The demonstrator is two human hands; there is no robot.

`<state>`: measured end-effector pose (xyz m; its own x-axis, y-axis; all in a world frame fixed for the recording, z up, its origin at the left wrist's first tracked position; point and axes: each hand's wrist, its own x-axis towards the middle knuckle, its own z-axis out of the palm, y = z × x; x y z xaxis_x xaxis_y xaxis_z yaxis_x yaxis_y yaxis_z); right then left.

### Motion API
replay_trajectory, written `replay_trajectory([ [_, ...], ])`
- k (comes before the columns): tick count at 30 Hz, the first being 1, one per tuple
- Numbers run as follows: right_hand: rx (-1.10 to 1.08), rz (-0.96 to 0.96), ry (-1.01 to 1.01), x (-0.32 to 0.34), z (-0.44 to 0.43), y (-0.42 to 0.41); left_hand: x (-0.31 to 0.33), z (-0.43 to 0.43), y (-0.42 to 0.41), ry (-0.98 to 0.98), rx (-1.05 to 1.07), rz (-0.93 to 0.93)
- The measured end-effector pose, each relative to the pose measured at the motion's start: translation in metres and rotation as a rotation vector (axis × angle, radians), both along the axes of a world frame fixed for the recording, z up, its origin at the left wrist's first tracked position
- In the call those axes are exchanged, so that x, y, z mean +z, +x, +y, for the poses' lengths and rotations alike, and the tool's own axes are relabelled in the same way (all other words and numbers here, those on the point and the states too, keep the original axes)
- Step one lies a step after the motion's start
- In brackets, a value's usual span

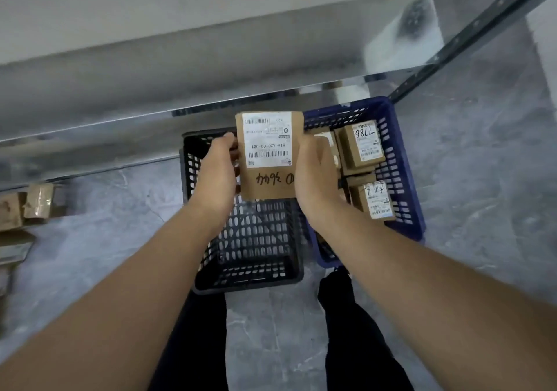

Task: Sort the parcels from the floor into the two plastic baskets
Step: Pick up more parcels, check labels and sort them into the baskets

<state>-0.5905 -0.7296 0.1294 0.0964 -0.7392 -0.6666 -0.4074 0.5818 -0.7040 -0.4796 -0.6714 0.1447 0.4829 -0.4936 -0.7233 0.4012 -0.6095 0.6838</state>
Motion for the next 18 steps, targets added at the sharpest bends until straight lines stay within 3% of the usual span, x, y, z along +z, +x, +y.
replay_trajectory([
  [12, 0.049, 0.111, 0.049, -0.169, 0.018, 0.034, -0.176, 0.014, 0.034, 0.115, -0.088, 0.089],
  [18, 0.133, 0.144, 0.032, -0.236, 0.026, 0.045, -0.249, 0.014, 0.043, 0.141, -0.034, 0.151],
])
